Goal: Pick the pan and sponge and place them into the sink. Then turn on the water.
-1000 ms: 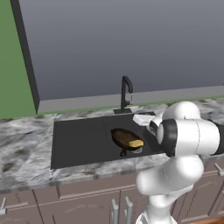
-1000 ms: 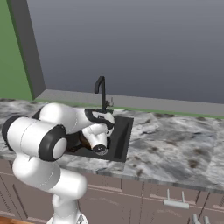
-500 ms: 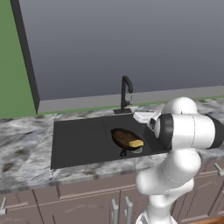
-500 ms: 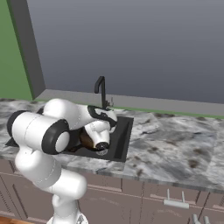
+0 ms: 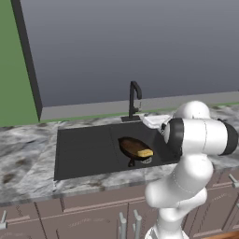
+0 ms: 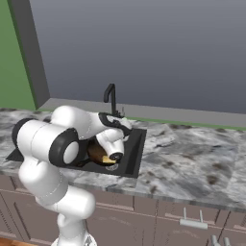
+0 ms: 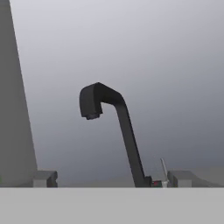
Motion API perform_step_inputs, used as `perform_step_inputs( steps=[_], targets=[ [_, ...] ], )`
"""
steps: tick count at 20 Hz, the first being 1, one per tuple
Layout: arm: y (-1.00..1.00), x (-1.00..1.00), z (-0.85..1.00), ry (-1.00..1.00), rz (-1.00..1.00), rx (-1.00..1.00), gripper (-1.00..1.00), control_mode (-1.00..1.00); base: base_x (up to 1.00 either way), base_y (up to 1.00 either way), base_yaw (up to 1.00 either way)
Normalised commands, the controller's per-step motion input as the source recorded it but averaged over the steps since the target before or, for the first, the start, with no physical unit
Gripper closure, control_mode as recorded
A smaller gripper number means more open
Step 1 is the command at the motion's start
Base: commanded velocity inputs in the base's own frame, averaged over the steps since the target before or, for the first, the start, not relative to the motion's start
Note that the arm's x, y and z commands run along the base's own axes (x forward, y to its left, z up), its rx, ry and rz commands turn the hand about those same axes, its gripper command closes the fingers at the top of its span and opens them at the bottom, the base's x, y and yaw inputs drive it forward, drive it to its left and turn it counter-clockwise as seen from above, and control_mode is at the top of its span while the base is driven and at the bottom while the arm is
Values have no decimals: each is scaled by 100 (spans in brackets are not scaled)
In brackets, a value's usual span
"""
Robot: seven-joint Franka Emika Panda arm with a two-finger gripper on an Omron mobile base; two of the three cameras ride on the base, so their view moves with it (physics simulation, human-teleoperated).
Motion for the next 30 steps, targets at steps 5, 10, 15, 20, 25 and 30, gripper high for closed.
perform_step_inputs(
  steps=[5,10,15,20,25,30],
  targets=[
    [-6,11,11,-1,2,-7,-100,-100,0,0,0],
    [-4,11,10,1,4,-8,-100,-100,0,0,0],
    [0,9,0,6,13,-5,-100,-100,0,0,0],
    [-6,16,4,1,13,-1,-100,-100,0,0,0],
    [-9,20,0,2,5,0,-100,-100,0,0,0],
    [-3,23,-9,0,8,1,-100,-100,0,0,0]
  ],
)
